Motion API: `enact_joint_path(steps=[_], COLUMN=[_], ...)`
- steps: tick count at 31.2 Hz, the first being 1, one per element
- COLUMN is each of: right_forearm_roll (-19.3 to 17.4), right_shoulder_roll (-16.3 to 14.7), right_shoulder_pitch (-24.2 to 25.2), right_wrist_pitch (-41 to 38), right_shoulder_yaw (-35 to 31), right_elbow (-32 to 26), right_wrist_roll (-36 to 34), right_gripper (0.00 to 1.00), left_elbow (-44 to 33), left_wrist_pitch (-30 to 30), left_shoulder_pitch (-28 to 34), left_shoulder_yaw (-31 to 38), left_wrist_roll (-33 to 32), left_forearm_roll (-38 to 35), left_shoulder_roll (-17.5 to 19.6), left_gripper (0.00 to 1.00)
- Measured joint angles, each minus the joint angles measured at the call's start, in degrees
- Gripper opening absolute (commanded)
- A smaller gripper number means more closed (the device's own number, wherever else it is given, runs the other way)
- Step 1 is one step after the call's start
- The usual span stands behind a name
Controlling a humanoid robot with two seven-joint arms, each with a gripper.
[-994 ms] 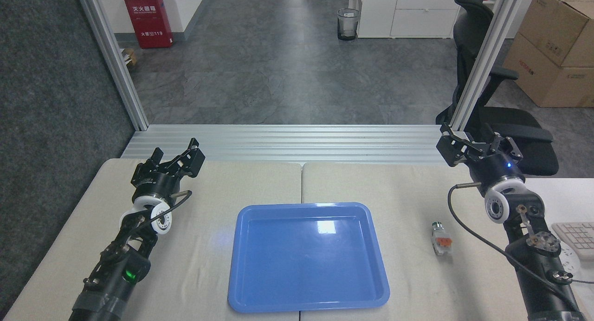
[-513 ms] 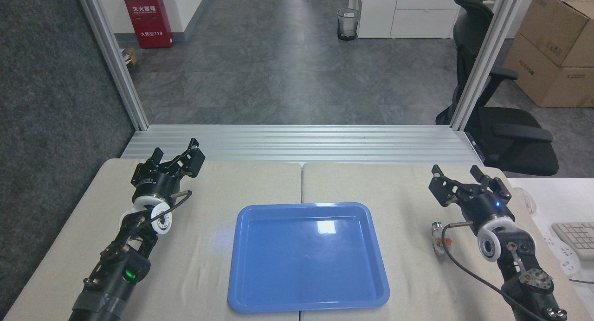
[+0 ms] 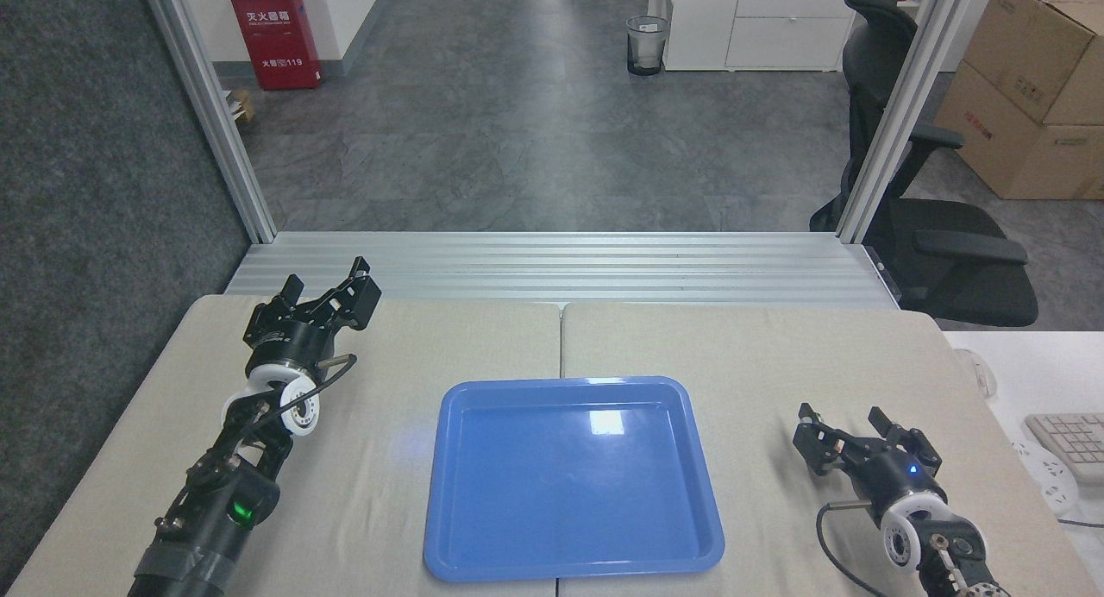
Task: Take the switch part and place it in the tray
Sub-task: 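Lower the right gripper onto the small switch part beside the tray, then close the right gripper on the switch part and lift it toward the tray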
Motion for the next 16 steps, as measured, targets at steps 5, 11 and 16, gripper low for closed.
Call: enact_joint_path(steps=[5, 11, 16], right_forearm_roll=[0.1, 0.3, 0.3], right_shoulder_roll=[0.0, 0.0, 0.0], right_shoulder_pitch=[0.8, 1.2, 1.2], right_wrist_pitch=[0.7, 1.0, 1.0], right_shoulder_yaw=[0.8, 2.3, 3.2], right_elbow=[1.1, 2.1, 2.6], right_wrist_roll=[0.0, 0.0, 0.0], right_gripper=[0.75, 0.74, 0.56], left_elbow=[0.0, 0.0, 0.0], left_wrist_pitch=[0.0, 0.0, 0.0], left_shoulder_pitch=[0.0, 0.0, 0.0], left_shoulder_yaw=[0.0, 0.0, 0.0], left_wrist_roll=[0.0, 0.0, 0.0], left_forearm_roll=[0.0, 0.0, 0.0], left_shoulder_roll=[0.0, 0.0, 0.0], left_gripper=[1.00, 1.00, 1.00])
